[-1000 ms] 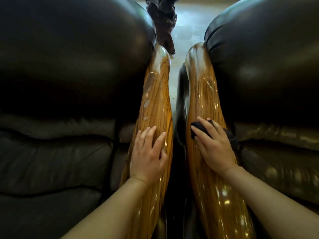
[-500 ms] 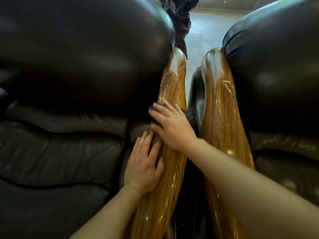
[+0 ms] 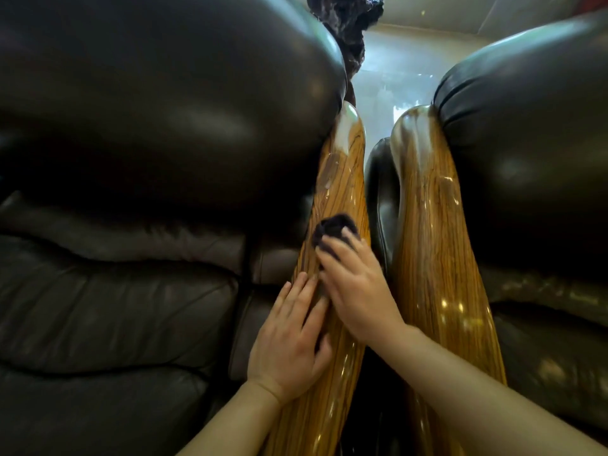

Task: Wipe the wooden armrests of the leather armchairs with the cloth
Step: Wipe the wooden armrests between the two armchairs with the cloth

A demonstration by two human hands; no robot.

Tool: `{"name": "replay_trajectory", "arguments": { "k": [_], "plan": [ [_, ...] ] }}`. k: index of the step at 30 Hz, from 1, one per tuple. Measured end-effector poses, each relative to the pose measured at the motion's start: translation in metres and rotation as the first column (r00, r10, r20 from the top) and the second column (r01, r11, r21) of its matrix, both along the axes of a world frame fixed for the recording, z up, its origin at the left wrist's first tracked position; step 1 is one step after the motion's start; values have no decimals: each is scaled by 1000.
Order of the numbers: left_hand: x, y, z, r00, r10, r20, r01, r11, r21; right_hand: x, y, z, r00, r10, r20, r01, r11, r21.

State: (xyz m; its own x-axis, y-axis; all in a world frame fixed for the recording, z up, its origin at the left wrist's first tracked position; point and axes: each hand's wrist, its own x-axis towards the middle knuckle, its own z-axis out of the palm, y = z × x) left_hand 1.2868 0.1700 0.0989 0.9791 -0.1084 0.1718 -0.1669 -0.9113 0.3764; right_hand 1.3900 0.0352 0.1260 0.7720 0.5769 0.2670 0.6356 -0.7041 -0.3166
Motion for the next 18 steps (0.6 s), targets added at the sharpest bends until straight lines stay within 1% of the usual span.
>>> {"name": "replay_trajectory", "arguments": {
  "k": [2,3,5,7,9,12,13,14,15,16,17,18],
  "plan": [
    [1,1,0,1000,8,10,-8,999,-31,-6,-21,-7,985,155,79,-147,985,-92],
    [1,1,1,1000,9,19,-8,999,-40,2,-24,-5,979,168,114,-154,980,-125],
    [1,2,2,999,9,41,-7,998,-58,23,-14,4,985,70,160,-47,989,-139],
    [1,2,4,999,14,48,-10,997,-77,47,9,23,987,-74,142,91,989,-112],
    [1,2,4,999,25,46,-20,995,-96,68,30,45,981,-183,59,186,981,-51],
    [1,4,4,999,24,29,-21,995,-95,87,43,71,956,-286,-65,292,951,104],
    [1,4,4,999,22,30,-19,995,-95,86,44,74,954,-287,-87,293,953,75],
    [1,4,3,999,17,32,-14,996,-94,80,43,72,961,-260,-90,258,966,-32],
    [1,3,3,999,13,31,-10,996,-90,70,42,65,971,-217,-101,197,964,-180],
    [1,3,2,1000,12,27,-10,996,-84,59,38,55,978,-163,-127,121,950,-289],
    [1,3,2,1000,16,24,-14,997,-78,48,33,44,982,-111,-156,54,942,-332],
    [1,3,2,1000,19,20,-18,997,-73,43,27,35,983,-73,-167,15,945,-326]
  ]
}}
